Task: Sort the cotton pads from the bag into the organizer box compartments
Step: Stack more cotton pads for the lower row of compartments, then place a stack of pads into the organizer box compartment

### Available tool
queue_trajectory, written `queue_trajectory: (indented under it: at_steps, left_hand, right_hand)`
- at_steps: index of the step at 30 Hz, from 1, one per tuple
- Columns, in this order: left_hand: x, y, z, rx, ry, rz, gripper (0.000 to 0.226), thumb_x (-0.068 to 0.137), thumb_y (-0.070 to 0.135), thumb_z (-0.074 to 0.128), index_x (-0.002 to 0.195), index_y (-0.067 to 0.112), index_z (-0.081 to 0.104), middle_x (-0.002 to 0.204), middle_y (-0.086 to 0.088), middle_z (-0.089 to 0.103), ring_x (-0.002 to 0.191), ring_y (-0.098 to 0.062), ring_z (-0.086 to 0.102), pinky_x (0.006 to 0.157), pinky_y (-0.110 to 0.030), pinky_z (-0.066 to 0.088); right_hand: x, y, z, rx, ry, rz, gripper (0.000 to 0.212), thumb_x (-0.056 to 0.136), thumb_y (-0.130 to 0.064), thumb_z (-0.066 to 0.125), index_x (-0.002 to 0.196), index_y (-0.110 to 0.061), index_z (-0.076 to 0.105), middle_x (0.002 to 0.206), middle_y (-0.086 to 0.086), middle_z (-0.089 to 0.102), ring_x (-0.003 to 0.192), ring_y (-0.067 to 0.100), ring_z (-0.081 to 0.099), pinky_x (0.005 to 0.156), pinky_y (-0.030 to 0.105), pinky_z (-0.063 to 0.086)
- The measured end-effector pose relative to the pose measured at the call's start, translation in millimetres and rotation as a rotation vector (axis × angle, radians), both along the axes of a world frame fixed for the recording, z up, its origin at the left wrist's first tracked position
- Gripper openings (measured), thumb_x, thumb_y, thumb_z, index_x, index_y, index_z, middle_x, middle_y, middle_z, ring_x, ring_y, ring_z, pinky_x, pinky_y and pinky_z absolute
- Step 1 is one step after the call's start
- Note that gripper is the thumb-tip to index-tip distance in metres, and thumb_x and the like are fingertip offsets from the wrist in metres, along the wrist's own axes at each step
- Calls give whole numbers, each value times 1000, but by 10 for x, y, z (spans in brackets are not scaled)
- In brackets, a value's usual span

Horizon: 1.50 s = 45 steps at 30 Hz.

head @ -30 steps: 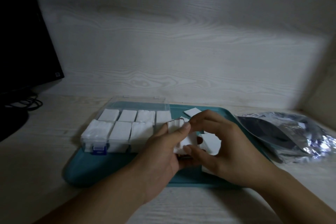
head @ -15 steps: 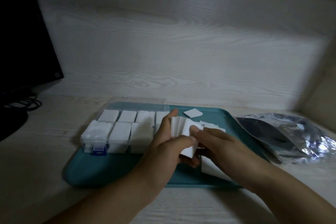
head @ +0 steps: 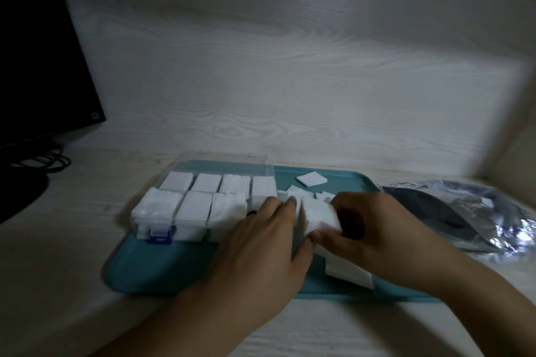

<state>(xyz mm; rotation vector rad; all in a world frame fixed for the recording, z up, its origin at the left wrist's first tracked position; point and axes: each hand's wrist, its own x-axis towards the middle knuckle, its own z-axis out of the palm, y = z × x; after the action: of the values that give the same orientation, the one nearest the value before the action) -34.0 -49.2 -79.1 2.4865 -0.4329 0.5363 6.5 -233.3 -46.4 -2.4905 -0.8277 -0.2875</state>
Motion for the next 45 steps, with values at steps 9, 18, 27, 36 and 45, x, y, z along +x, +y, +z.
queue_trajectory:
  at_steps: [9,18,27,36,45]
  left_hand:
    - [-23,-23,-104,46,142,-114,86,104,31,40,139,53,-34,130,14,39,96,-2,49,79,-17,40]
    - [85,-57,-158,197,98,-77,82,101,9,42,153,37,-14,136,12,49,114,-9,47,93,-28,44]
    - [103,-60,-137,219,131,26,83,100,12,43,154,28,-18,124,5,62,106,-14,56,80,-23,40]
    - [71,-94,-148,193,101,-19,82,97,6,39,155,35,-12,131,10,60,115,-14,56,95,-32,44]
    - [91,-54,-80,120,138,-47,82,95,2,46,155,39,4,121,8,67,109,-7,57,97,-20,44]
  right_hand:
    - [0,29,-110,-204,127,-21,28,89,-49,61,79,-24,52,64,-8,50,57,1,48,53,18,36]
    - [45,88,-248,-204,110,6,29,90,-45,61,105,-22,53,89,-3,65,73,10,59,67,30,50]
    - [45,125,-263,-142,144,-28,36,87,-51,63,98,-20,50,82,-4,61,68,8,55,59,22,43]
    - [30,154,-293,-184,151,-26,43,90,-50,58,118,-25,37,100,0,68,81,13,63,72,32,51]
    - [31,94,-282,-232,71,15,44,89,-62,50,116,-30,37,87,-5,63,70,8,55,64,26,45]
